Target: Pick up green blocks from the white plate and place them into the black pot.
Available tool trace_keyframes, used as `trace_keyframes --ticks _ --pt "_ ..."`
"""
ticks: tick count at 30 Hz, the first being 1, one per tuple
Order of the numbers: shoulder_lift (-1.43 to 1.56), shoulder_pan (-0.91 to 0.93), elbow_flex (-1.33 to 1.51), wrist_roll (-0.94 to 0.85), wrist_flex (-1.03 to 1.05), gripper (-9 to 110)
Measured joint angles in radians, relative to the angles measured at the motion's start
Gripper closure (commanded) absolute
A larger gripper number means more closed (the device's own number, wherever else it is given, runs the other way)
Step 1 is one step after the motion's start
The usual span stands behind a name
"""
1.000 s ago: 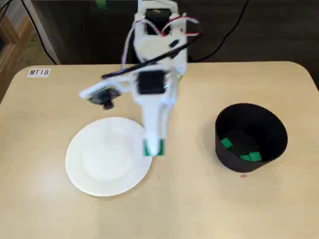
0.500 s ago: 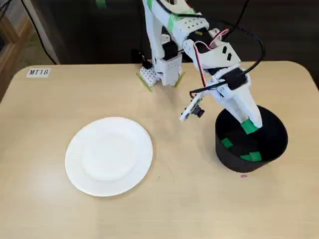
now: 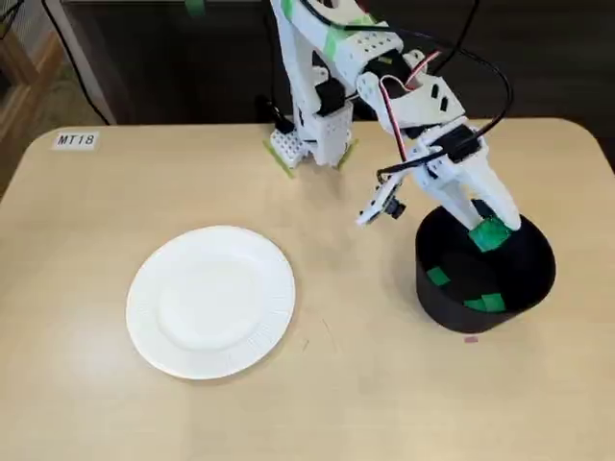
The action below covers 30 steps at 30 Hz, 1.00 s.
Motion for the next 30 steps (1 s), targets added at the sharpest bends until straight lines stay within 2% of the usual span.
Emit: trace_keyframes --ticks 3,5,7,8,11,14,22,26,30 --pt "0.015 0.0 0.0 -0.011 0.017 71" --pt "0.031 0.0 0.0 -0.014 0.021 77" --pt "0.051 0.0 0.0 -0.015 0.029 98" --pt "0.069 0.002 0.0 -0.014 0.038 104" --pt "0.121 0.028 -0.003 -0.006 0.08 104" --pt "0.156 0.092 -0.078 -0.028 0.206 104" --pt "0.23 0.482 -0.469 -0.063 0.798 104" --pt "0.407 0.638 -0.376 -0.061 0.92 104" --pt "0.647 0.64 -0.098 -0.035 0.905 104"
